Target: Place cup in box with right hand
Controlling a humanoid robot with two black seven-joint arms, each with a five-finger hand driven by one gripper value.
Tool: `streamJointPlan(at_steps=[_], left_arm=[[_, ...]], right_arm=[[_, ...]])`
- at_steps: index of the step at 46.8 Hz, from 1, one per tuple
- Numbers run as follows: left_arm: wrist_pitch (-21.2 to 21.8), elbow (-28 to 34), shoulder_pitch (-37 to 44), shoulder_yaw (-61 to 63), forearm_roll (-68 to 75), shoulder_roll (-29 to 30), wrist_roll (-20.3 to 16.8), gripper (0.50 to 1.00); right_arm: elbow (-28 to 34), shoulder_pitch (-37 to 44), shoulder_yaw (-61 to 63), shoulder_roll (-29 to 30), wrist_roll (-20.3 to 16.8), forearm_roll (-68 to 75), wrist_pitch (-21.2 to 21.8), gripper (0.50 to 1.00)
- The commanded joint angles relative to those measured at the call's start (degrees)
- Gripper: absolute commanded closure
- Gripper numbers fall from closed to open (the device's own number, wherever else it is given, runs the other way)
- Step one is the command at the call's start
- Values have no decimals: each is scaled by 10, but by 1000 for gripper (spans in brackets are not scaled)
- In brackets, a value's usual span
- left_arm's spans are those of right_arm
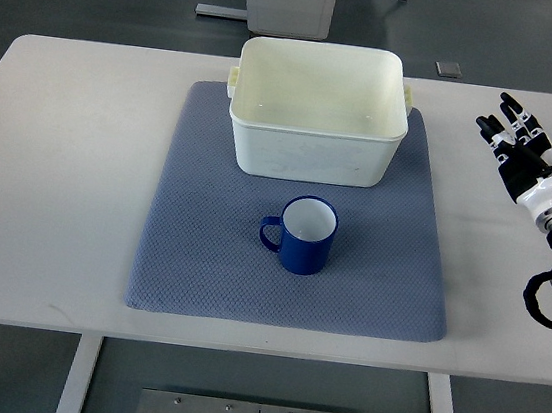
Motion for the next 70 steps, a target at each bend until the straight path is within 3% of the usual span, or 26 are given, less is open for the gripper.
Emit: streamJointPlan(at_steps=[1,70], left_arm=[[0,0,0,0,0,0,0,500],[-1,0,-1,1,0,0,1,500]], right_arm=[[0,0,0,1,0,0,0,500],[0,-2,0,0,0,0,0,500]])
